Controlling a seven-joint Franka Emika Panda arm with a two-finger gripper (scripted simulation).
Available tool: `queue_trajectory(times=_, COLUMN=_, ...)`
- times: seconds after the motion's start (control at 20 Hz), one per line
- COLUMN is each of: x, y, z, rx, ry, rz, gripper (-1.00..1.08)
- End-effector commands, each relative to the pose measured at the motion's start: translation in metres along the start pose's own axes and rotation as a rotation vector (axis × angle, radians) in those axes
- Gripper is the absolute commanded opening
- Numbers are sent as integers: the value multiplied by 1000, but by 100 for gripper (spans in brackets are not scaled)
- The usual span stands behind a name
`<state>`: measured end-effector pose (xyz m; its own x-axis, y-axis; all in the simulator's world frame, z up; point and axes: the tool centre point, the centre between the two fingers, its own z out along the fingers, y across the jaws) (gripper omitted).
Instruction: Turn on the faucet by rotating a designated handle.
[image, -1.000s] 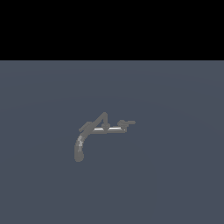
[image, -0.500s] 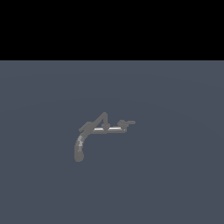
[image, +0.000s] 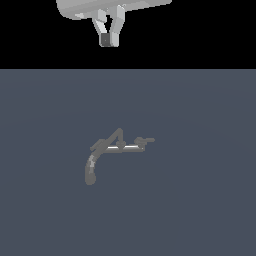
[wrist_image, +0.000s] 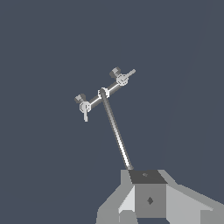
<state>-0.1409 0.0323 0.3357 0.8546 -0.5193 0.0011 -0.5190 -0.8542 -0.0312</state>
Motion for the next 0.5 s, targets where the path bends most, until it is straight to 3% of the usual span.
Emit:
queue_trajectory(times=0.0, x=11, y=-6, z=19, rx=0, ry=1, rz=66, gripper=-100)
queue_trajectory(times=0.45, x=53, y=-20, z=82, rx=-5, ry=3, rz=289, gripper=-100)
